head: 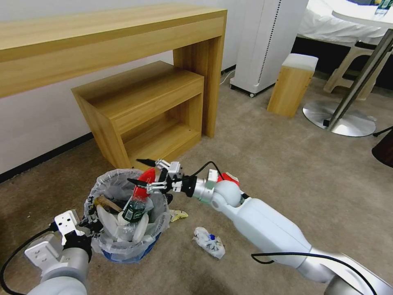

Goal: Pick up the trash bin and place the garbage on the floor into it.

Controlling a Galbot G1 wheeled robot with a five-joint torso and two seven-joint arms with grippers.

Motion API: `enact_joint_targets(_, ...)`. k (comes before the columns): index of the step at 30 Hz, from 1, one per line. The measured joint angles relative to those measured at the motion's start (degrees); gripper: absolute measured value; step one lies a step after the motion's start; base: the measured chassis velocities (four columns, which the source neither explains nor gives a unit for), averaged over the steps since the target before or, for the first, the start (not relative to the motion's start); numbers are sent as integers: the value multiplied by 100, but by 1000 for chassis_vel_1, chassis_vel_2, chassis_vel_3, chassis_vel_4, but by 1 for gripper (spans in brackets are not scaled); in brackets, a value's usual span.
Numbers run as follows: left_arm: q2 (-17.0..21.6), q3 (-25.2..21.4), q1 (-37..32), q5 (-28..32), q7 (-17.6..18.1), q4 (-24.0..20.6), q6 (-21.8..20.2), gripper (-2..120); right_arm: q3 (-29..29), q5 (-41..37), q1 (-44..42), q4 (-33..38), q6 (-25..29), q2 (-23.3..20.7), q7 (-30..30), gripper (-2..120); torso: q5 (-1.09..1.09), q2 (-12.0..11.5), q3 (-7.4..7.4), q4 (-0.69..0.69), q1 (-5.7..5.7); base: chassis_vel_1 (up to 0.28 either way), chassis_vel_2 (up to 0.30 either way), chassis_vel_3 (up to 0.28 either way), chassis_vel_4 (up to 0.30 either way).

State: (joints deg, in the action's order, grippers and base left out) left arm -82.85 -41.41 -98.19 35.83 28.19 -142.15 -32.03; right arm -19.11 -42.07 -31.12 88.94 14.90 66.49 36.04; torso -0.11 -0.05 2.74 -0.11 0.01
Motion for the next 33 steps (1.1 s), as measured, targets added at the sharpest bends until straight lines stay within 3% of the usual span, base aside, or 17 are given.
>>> enact_joint_targets(3, 9, -31, -2, 7, 0, -7, 1, 1, 123, -117, -64, 311, -79, -273, -192, 95, 0, 0, 0, -1, 0, 0, 0, 0, 0)
enact_joint_targets(5, 36, -97, 11, 40, 1, -9, 1, 1, 454, -212, -308, 1161, -547, -886, -1040, 100, 0, 0, 0, -3, 0, 0, 0, 0, 0)
enact_joint_targets(7, 45, -112, 24, 48, -2, -5, 1, 1, 606, -222, -420, 1392, -730, -1047, -1239, 100, 1, 0, 0, -3, 0, 0, 0, 0, 0)
enact_joint_targets(10, 61, -157, 45, 60, 0, 42, 3, 1, 1513, 269, -1119, 2122, -1538, -1694, -1456, 100, 0, 0, -1, -1, 0, 0, 0, 0, 0)
enact_joint_targets(11, 61, -157, 45, 60, 0, 42, 3, 1, 1513, 269, -1119, 2122, -1538, -1694, -1456, 100, 0, 0, -1, -1, 0, 0, 0, 0, 0)
enact_joint_targets(13, 55, -148, 44, 51, 0, 42, 4, 1, 2432, 951, -2082, 2565, -2484, -2241, -1524, 100, 2, 0, -1, -4, 0, 0, 0, 0, 0)
enact_joint_targets(14, 55, -148, 44, 51, 0, 42, 4, 1, 2432, 951, -2082, 2565, -2484, -2241, -1524, 100, 2, 0, -1, -4, 0, 0, 0, 0, 0)
enact_joint_targets(17, 41, -112, 42, 44, 0, 8, 4, 1, 3067, 1268, -3046, 2798, -3649, -2531, -2229, 100, 0, 1, -1, -5, 0, 0, 0, 0, 0)
enact_joint_targets(18, 41, -112, 42, 44, 0, 8, 4, 1, 3067, 1268, -3046, 2798, -3649, -2531, -2229, 100, 0, 1, -1, -5, 0, 0, 0, 0, 0)
enact_joint_targets(21, 52, -108, -10, 37, 0, -19, 4, 1, 3197, 1174, -3705, 2793, -4535, -2406, -3299, 100, 1, 1, -1, -2, 0, 0, 0, 0, 0)
enact_joint_targets(25, 78, -135, -62, 38, -1, -72, 8, 1, 3230, 1167, -4003, 2485, -4790, -2198, -3624, 100, 0, 1, -1, -2, 0, 0, 0, 0, 0)
enact_joint_targets(33, 144, -238, -142, 152, -3, -108, 19, 1, 3226, 2147, -4032, 1467, -4148, -2110, -2280, 100, -1, 1, 0, -1, 0, 0, 0, 0, 0)
